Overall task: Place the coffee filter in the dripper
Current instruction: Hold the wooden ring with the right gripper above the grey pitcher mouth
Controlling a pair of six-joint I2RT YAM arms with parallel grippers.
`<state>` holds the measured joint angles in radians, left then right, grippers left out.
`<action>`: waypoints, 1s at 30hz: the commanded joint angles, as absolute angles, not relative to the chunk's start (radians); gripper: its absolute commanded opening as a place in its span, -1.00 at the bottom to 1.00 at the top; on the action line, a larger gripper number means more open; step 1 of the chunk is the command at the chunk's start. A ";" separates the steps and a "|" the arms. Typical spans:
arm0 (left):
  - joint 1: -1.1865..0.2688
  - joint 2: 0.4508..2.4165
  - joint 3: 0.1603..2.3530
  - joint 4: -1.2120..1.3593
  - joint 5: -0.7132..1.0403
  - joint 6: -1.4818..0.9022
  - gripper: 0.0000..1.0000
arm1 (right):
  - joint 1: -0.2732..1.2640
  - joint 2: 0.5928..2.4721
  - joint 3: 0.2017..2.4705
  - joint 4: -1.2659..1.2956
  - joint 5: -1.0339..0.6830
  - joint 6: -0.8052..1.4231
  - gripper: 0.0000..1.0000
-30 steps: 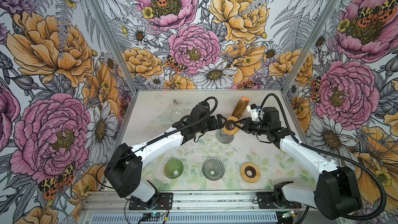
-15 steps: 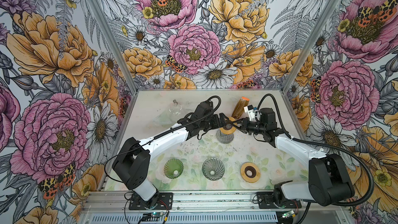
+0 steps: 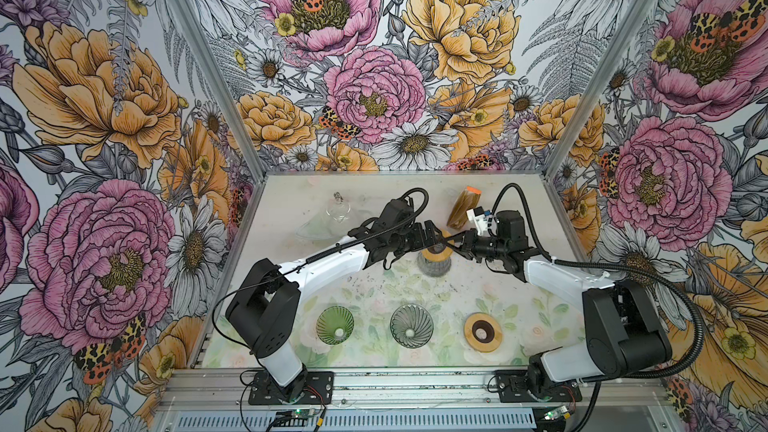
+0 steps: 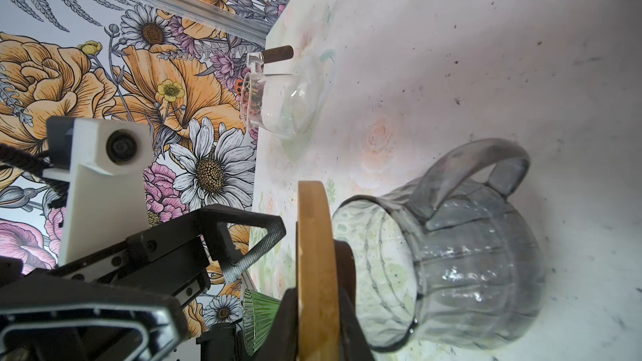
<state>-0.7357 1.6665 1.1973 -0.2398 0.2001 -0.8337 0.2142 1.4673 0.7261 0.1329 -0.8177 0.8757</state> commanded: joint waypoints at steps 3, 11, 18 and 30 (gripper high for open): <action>-0.742 1.692 1.235 -0.239 0.218 -0.847 0.98 | 0.203 1.498 0.715 0.210 -0.828 0.891 -0.64; -0.746 1.716 1.237 -0.233 0.227 -0.857 0.98 | 0.194 1.524 0.703 0.225 -0.823 0.897 -0.55; -0.747 1.731 1.245 -0.233 0.232 -0.857 0.98 | 0.171 1.520 0.701 0.194 -0.817 0.881 -0.39; -0.748 1.733 1.244 -0.233 0.236 -0.857 0.97 | 0.156 1.488 0.735 0.021 -0.766 0.791 -0.20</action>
<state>-0.7422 1.7172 1.2152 -0.2386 0.2123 -0.8433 0.1619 1.5036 0.7181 0.1089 -0.8154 0.8360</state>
